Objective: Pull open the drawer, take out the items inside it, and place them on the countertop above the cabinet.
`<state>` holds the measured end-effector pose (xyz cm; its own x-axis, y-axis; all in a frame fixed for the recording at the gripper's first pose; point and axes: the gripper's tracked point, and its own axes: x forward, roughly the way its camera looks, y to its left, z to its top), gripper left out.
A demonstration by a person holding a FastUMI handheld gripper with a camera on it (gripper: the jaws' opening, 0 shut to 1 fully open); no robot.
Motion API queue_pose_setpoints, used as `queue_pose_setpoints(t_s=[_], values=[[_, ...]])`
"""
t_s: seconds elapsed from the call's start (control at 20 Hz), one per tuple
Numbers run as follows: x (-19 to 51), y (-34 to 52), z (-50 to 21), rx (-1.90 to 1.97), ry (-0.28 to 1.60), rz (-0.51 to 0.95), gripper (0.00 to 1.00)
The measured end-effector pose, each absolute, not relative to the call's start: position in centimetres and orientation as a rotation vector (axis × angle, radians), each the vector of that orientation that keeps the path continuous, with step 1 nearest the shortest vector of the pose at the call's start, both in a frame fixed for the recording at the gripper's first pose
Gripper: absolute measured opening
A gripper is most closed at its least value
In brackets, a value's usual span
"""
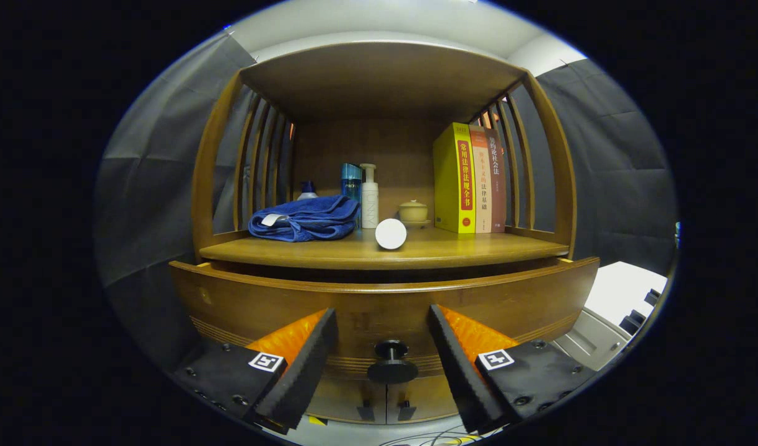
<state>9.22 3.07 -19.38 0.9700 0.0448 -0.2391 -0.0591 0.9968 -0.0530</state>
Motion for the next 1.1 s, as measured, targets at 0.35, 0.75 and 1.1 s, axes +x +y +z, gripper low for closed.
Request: queue_pose_setpoints(t_s=[0.35,0.75,1.1], values=[[12.9,3.7,-19.7,-0.074,0.225,0.05,0.98],[12.7,3.5,-19.7,-0.079,0.24,0.05,0.98],[7.0,0.8,-8.0,0.012,0.186,-0.012,0.98]])
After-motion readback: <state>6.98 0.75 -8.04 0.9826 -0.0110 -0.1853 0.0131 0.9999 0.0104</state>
